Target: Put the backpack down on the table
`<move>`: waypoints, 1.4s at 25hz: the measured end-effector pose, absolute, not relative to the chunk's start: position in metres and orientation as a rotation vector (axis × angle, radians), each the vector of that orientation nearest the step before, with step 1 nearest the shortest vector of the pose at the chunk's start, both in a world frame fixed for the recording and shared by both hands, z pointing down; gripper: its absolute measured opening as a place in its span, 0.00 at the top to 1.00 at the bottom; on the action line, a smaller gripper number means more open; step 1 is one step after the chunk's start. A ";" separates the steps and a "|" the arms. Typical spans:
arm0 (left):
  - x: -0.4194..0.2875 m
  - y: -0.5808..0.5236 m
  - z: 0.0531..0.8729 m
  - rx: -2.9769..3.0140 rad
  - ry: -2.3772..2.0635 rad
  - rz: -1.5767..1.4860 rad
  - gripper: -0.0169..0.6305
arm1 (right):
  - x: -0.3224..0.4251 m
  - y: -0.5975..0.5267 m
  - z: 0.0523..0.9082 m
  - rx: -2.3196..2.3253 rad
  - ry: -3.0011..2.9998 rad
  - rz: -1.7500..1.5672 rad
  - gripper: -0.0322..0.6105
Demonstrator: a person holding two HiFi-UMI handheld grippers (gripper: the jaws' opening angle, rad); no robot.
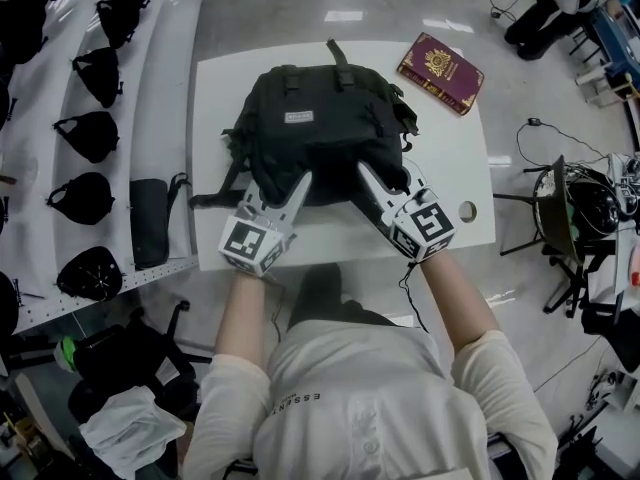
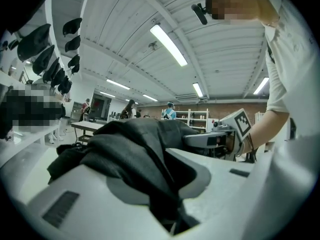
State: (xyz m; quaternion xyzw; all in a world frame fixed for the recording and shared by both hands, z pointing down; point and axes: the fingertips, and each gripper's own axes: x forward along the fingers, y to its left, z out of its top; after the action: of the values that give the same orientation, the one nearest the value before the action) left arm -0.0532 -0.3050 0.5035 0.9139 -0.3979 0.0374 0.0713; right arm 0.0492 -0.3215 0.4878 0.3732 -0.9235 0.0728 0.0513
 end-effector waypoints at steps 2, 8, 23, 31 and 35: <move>-0.051 -0.296 0.511 2.747 -1.184 0.114 0.85 | 0.051 -0.313 0.495 1.123 -2.809 0.236 0.80; -0.049 -0.273 0.533 2.686 -1.171 0.111 0.84 | 0.055 -0.290 0.518 1.091 -2.785 0.304 0.79; -0.055 -0.230 0.593 2.566 -1.245 0.190 0.75 | 0.058 -0.240 0.588 1.051 -2.663 0.424 0.76; -0.058 -0.213 0.609 2.498 -1.263 0.183 0.72 | 0.063 -0.225 0.606 1.035 -2.580 0.438 0.71; -0.074 -0.204 0.615 2.413 -1.407 0.226 0.59 | 0.073 -0.222 0.605 1.115 -2.540 0.435 0.62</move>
State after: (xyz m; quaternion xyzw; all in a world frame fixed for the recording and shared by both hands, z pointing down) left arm -0.0745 -0.2043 0.6152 0.8487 -0.4948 0.0795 0.1688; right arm 0.0734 -0.2217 0.6048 0.3916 -0.8920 0.1526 0.1663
